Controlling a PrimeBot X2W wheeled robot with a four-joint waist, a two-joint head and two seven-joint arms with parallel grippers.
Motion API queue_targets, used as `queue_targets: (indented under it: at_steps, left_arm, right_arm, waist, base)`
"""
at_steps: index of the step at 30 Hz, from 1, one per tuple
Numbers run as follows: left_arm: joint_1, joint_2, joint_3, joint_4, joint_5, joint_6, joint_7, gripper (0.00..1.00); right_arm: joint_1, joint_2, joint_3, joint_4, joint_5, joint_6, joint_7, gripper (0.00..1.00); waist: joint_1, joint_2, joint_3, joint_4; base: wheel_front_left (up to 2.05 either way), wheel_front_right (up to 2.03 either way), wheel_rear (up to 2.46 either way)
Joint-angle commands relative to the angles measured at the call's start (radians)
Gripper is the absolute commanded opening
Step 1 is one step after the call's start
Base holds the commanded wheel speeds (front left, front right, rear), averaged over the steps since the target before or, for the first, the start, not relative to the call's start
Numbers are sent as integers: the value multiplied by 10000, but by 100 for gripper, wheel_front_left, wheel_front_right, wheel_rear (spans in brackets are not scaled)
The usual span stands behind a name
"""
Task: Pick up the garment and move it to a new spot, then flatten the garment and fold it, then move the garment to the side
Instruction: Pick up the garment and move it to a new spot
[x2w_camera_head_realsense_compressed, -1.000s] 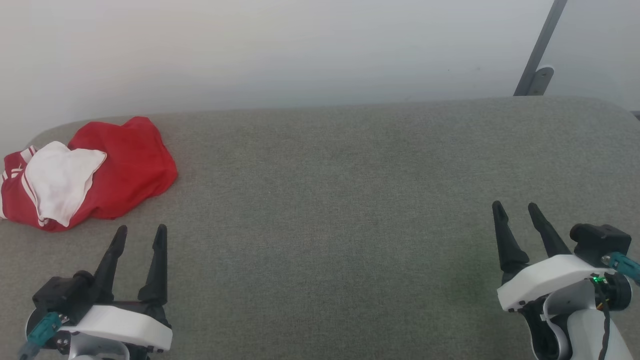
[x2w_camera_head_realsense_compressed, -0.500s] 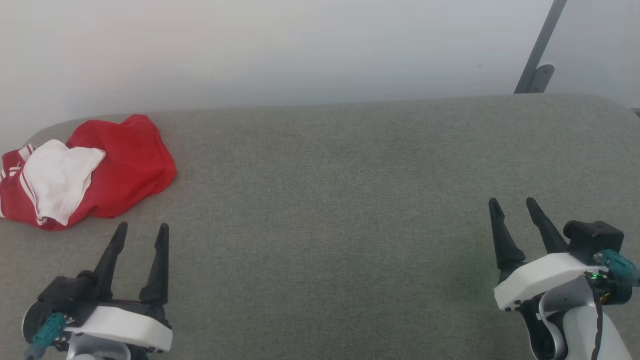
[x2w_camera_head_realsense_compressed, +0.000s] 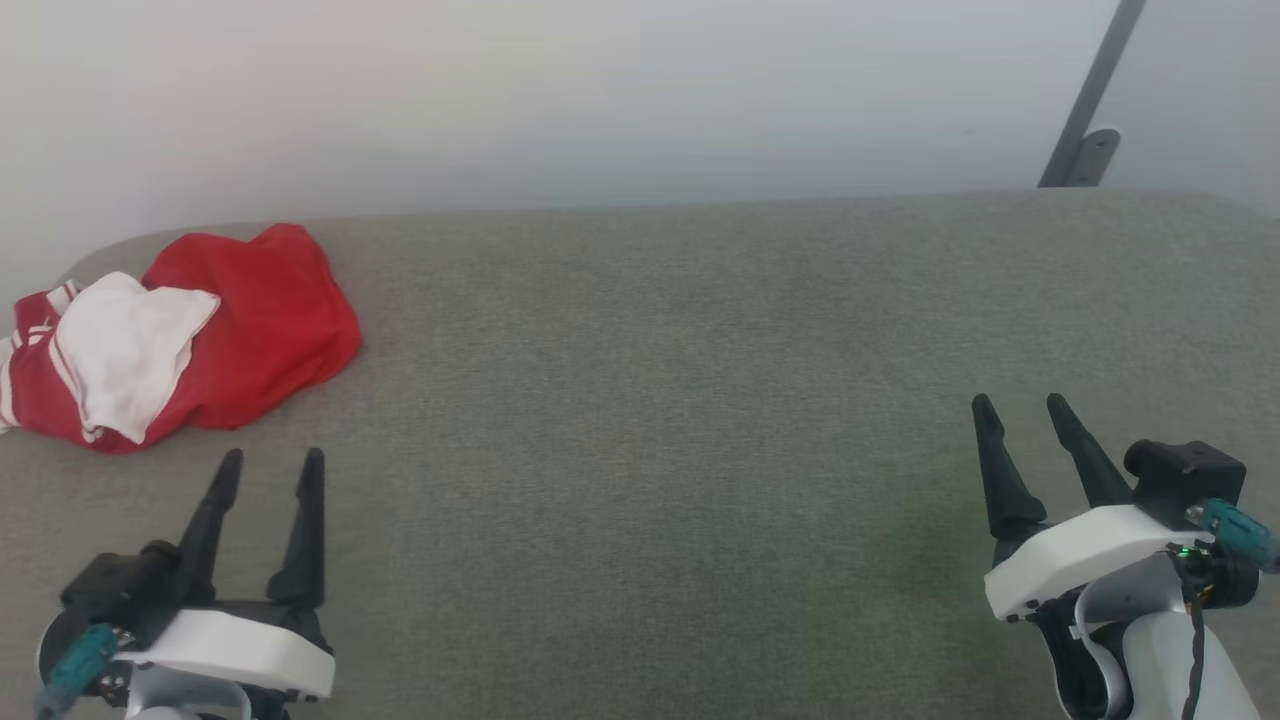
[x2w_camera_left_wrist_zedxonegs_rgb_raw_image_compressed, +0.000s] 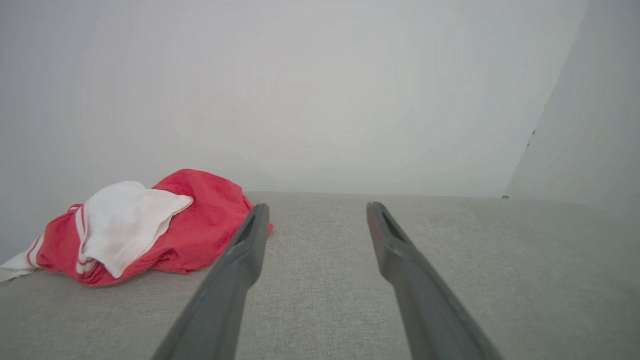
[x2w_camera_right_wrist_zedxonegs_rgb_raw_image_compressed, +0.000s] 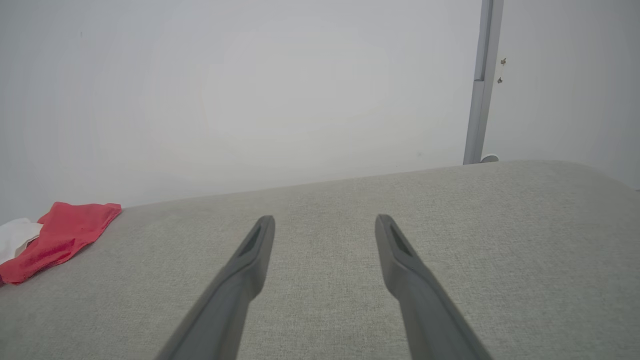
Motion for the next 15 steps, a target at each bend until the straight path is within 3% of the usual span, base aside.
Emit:
queue_targets:
  at_steps: [1, 7, 15]
  left_arm:
    - [-133, -18, 128, 58, -116, -21, -52, 100]
    - [-277, 9, 403, 348, -297, 52, -50, 100]
    - [-333, 31, 747, 630, -535, 181, -52, 100]
  right_arm:
    - [13, -7, 46, -32, 59, 0, -36, 100]
    - [-35, -87, 321, 40, 176, 0, 87, 100]
    - [-160, -181, 813, 177, 352, 0, 156, 100]
  waist:
    - [0, 0, -12, 119]
    - [0, 0, -102, 599]
    - [0, 0, -362, 1742]
  base:
    - [0, 0, 0]
    - [0, 0, 0]
    - [0, 0, 0]
